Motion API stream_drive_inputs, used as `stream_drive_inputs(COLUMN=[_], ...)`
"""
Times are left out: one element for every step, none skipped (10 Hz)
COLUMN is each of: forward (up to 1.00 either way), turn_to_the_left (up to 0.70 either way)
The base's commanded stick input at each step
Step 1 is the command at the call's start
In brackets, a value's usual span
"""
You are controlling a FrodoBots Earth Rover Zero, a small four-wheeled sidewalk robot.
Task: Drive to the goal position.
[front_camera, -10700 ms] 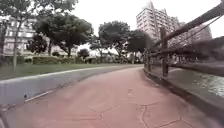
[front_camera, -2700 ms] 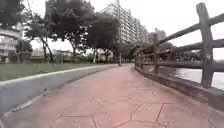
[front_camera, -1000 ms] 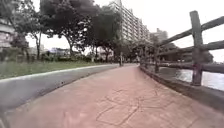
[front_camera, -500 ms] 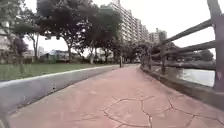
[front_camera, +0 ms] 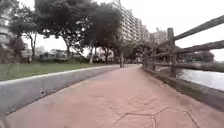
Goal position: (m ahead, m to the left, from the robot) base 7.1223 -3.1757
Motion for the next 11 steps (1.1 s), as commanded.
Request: stream_drive_inputs(forward=[1.0, 1.0, 0.99, 1.0, 1.0, 1.0, 1.0, 1.0, 1.0, 1.0, 1.0], turn_to_the_left=[0.0, 0.0, 0.0, 0.0, -0.12, -0.29, -0.4, -0.4, -0.38, -0.34, -0.3])
